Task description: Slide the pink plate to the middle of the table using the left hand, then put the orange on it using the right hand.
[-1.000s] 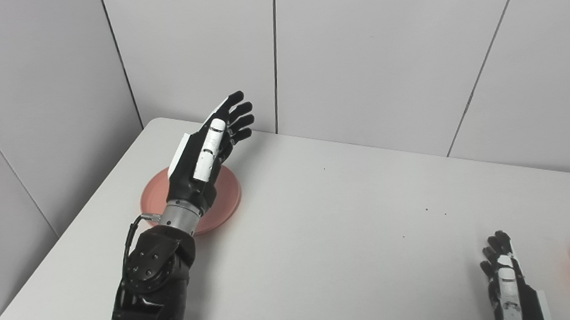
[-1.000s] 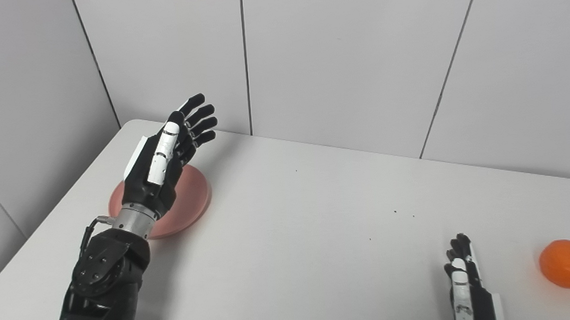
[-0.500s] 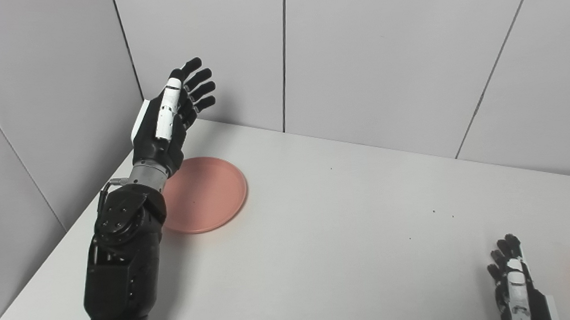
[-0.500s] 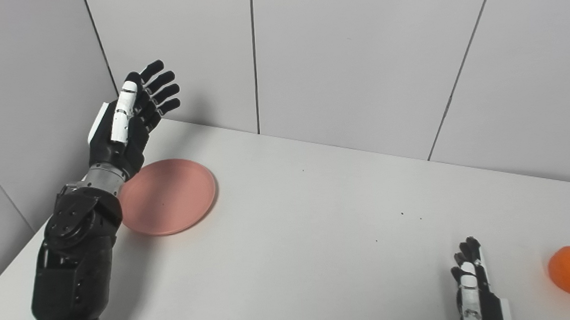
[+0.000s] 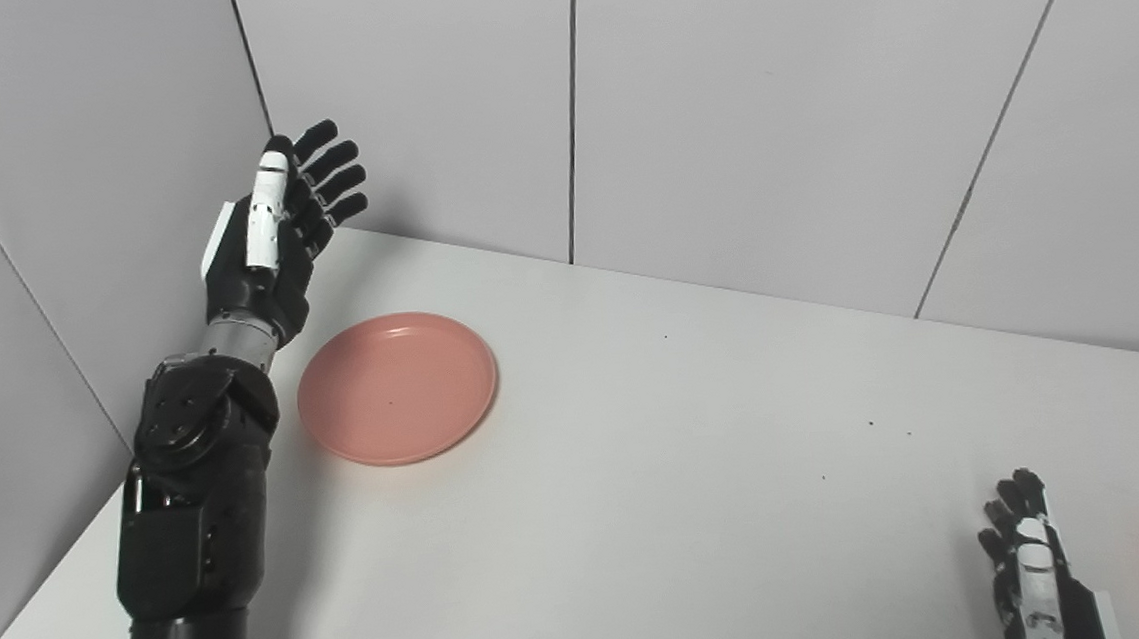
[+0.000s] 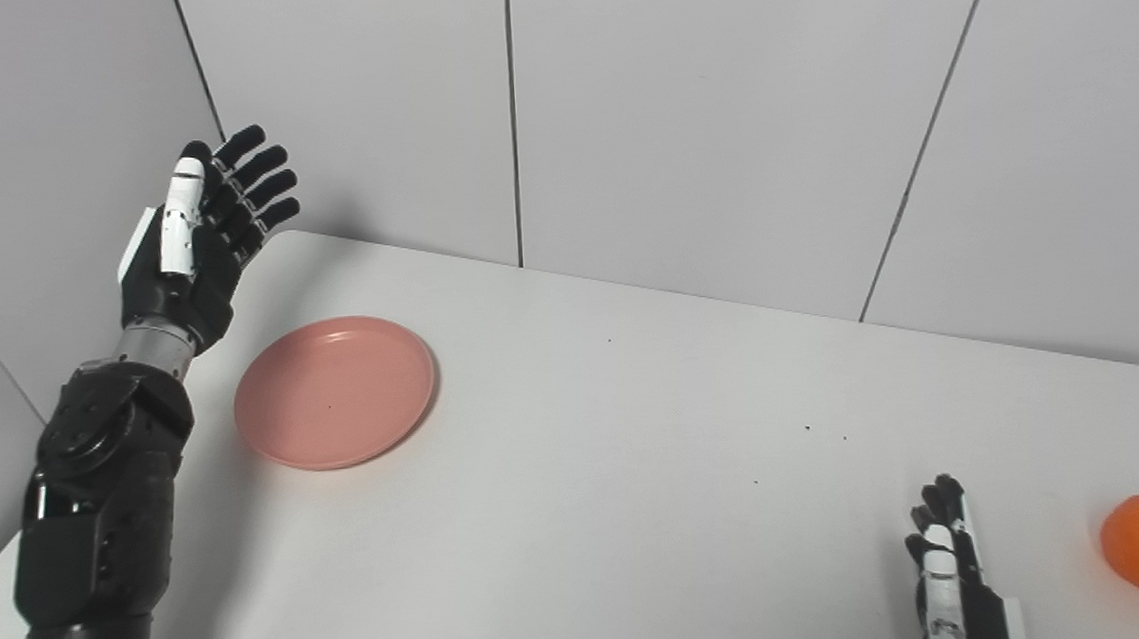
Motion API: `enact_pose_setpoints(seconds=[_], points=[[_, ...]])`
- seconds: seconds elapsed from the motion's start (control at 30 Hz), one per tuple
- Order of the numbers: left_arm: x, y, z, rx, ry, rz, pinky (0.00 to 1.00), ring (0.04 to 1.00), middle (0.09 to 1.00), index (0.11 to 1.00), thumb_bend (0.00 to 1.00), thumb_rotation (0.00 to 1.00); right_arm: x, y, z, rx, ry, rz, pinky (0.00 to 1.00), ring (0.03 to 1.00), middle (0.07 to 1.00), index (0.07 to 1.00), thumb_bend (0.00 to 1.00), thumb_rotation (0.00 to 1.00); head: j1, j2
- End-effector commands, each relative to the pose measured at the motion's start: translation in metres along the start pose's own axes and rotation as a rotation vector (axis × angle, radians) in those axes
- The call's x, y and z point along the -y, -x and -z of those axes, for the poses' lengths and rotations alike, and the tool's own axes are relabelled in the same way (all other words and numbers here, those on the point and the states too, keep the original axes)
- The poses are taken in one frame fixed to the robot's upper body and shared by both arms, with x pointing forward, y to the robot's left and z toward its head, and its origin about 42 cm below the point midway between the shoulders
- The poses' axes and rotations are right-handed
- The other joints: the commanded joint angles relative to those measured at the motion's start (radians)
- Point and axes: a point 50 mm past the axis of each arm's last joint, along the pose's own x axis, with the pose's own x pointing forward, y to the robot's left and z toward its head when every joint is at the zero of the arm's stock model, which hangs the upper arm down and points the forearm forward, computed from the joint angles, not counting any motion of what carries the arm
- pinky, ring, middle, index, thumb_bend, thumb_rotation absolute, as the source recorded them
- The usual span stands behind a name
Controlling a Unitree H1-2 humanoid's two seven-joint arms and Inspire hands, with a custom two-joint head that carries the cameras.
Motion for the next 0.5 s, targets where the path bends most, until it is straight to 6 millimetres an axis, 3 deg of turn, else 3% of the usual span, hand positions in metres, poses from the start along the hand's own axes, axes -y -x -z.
enact_pose_setpoints(seconds=[0.0,0.47], points=[[-0.005,-0.014,-0.028,0.079,-0.005,0.013,0.82,0.835,0.830,0.823,0.31,0.98,-0.002,-0.002,-0.013,0.074,-0.010,-0.006,1.00,0.972,0.974,0.978,0.34,1.00,0.000,0.000],[-0.048,-0.023,-0.022,0.032,-0.013,-0.049,0.83,0.840,0.840,0.829,0.32,1.00,-0.004,0.000,-0.013,0.067,-0.012,-0.006,1.00,0.979,0.982,0.985,0.33,1.00,0.000,0.006]])
